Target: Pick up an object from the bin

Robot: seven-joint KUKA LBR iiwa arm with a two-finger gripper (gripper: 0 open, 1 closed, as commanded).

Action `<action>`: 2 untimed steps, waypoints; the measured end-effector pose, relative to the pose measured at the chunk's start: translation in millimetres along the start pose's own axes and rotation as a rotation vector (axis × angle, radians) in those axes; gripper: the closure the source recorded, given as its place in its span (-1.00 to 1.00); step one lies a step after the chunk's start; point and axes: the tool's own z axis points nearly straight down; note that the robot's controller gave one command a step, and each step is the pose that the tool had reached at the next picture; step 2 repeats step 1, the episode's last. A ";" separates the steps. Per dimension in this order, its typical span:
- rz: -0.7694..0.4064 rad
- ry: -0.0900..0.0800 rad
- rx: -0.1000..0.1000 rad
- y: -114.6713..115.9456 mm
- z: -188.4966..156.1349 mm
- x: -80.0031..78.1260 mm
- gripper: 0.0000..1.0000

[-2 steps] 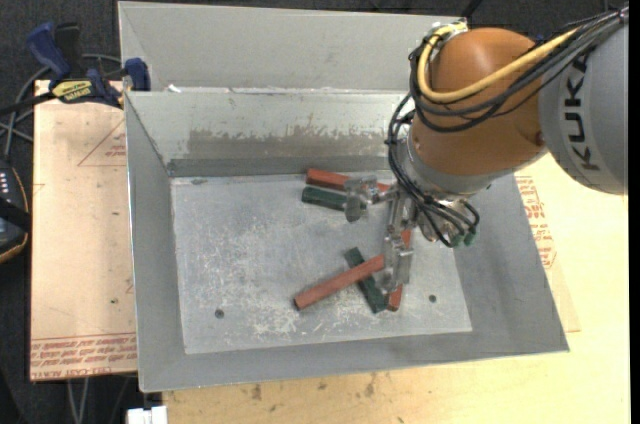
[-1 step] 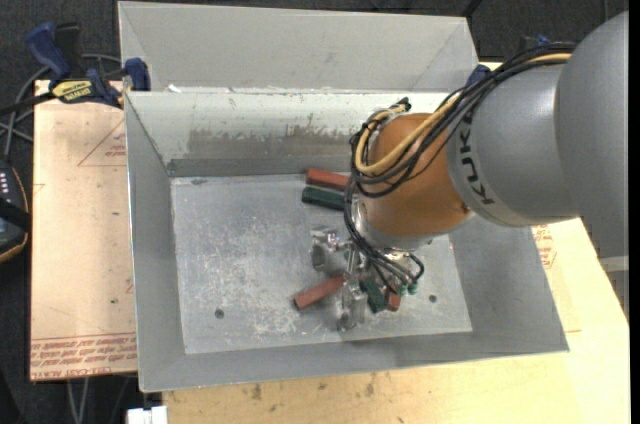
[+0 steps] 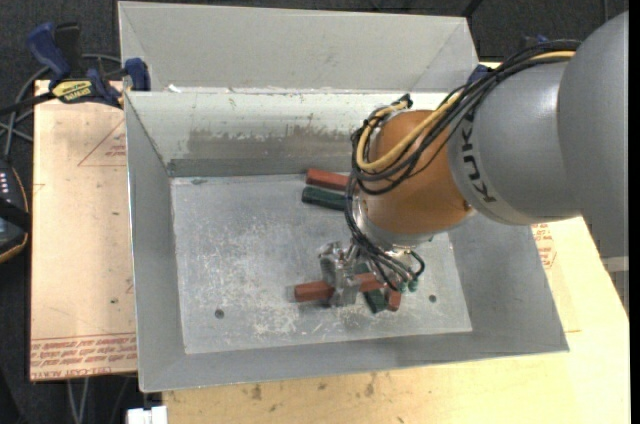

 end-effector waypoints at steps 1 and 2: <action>-0.028 -0.012 0.002 1.9 -147.6 -10.4 1.00; -0.028 -0.012 0.002 1.9 -147.6 -10.4 1.00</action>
Offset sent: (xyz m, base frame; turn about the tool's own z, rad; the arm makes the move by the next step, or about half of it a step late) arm 0.0074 0.0027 0.1429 -0.0293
